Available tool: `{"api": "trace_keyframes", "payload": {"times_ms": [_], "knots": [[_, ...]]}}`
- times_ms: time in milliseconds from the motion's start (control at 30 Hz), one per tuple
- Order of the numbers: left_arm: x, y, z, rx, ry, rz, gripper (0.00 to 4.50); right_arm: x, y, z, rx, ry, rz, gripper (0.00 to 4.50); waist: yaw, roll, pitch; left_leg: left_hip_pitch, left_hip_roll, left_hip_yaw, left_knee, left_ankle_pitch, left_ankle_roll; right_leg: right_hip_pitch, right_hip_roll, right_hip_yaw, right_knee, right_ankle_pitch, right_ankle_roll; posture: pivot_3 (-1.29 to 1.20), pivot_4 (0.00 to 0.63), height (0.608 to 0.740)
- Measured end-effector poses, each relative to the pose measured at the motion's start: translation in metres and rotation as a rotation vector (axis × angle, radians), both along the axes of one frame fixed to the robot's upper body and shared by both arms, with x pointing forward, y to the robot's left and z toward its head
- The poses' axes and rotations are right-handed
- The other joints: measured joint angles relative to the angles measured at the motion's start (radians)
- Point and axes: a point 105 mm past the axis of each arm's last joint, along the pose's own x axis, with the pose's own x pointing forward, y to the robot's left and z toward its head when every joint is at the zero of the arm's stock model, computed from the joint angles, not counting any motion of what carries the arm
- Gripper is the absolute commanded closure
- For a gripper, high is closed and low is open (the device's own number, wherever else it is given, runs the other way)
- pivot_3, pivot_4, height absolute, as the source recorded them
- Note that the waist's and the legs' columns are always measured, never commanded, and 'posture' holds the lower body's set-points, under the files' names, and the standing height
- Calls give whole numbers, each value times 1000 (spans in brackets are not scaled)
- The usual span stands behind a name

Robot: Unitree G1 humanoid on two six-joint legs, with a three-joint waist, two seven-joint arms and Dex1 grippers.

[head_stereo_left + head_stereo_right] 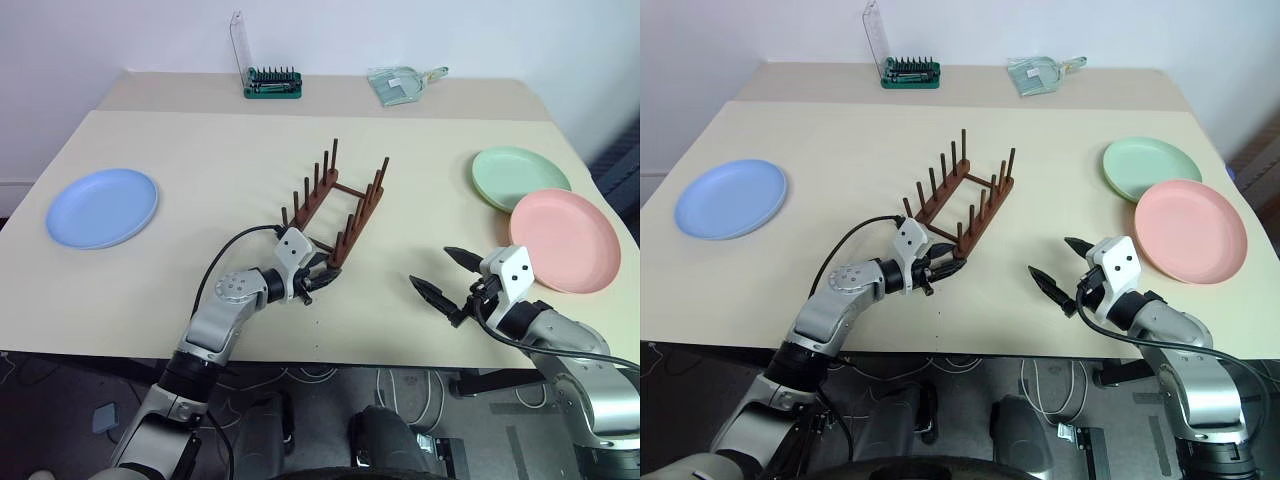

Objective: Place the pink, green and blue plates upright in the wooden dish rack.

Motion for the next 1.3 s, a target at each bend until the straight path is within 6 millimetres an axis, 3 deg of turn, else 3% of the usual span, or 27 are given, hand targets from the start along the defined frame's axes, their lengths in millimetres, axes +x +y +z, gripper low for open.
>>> {"api": "trace_keyframes", "payload": {"times_ms": [367, 633, 967, 1200, 1233, 1300], "knots": [[5, 9, 1, 54, -72, -41, 3694, 7, 10, 2, 13, -19, 40, 0, -4, 0, 0, 0, 0, 0, 0, 0, 0, 0, 1, 0, 0, 0, 0, 0, 150, 732], [15, 28, 10, 135, -75, -315, 3694, 0, 19, -19, -18, 64, 101, 0, -1, 0, 0, -1, 0, 0, 0, 0, 0, -1, 1, -1, -1, 0, 0, 0, 150, 732], [24, 27, 14, 145, -20, -569, 3694, -10, 13, -32, -9, 108, 54, 0, -1, -1, 1, -2, 0, 1, 1, 0, 0, -2, 2, -2, -1, 0, 0, 0, 150, 732], [37, 25, 12, 142, -10, -514, 249, -13, 14, -31, -12, 97, 37, 0, -6, -1, 1, -2, 1, 1, 2, -1, 3, -3, 1, -1, 1, 0, 0, 0, 150, 732], [40, 27, 13, 139, -22, -486, 32, -13, 14, -30, -13, 93, 35, 0, -6, -1, 1, -2, 1, 1, 2, -1, 3, -3, 1, -1, 1, 0, 0, 0, 150, 732], [44, 34, 14, 137, -33, -439, 32, -13, 13, -30, -18, 94, 29, 0, -6, -1, 1, -2, 1, 1, 2, -2, 3, -3, 1, -1, 1, 0, 0, 0, 150, 732]]}}
